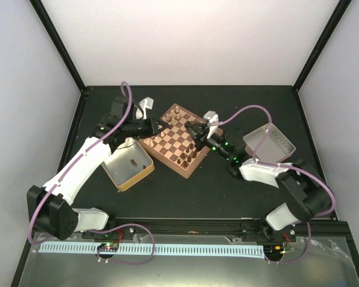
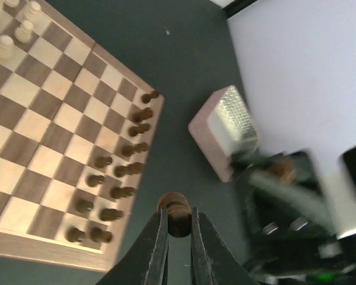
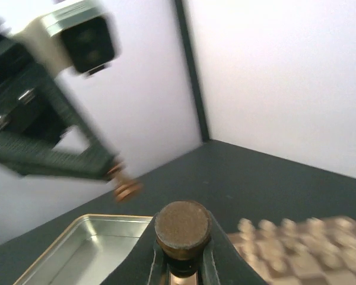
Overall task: Set up the chess pieces on the board
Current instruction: Pick up the chess piece from the storage box, then place the chess piece on the chessboard.
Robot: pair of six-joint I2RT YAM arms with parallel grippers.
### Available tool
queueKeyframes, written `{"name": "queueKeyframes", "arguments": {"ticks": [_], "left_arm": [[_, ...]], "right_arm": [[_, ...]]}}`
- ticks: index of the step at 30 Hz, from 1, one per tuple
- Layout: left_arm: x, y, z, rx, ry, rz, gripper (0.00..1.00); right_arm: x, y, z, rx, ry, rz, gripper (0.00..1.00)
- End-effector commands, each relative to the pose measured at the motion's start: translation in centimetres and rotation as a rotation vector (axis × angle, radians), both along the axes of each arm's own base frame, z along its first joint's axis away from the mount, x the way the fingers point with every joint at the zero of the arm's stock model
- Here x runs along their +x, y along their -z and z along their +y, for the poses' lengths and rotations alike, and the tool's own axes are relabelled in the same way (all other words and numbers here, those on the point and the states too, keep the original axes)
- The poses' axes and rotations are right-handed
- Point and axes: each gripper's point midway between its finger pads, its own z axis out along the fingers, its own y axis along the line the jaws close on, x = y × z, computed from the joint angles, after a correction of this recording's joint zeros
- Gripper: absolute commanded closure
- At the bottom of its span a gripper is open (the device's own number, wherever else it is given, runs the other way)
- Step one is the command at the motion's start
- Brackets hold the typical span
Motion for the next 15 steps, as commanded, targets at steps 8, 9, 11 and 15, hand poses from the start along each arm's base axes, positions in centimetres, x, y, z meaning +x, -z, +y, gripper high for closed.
{"name": "queueKeyframes", "arguments": {"ticks": [8,9,11,15], "left_arm": [[1.7,8.7,-4.8,0.555,0.170,-0.172,0.98],[1.8,9.5,-5.4,0.579,0.198,-0.172,0.98],[2.0,10.8,-6.6,0.607,0.240,-0.168,0.99],[3.6,11.7,-8.1,0.651,0.239,-0.182,0.98]], "right_arm": [[5.7,1.3,-12.1,-0.019,0.461,0.440,0.99],[5.8,1.5,-12.8,-0.012,0.488,0.470,0.99],[5.7,2.2,-14.0,-0.017,0.544,0.512,0.99],[5.0,2.7,-15.6,-0.018,0.608,0.542,0.99]]}}
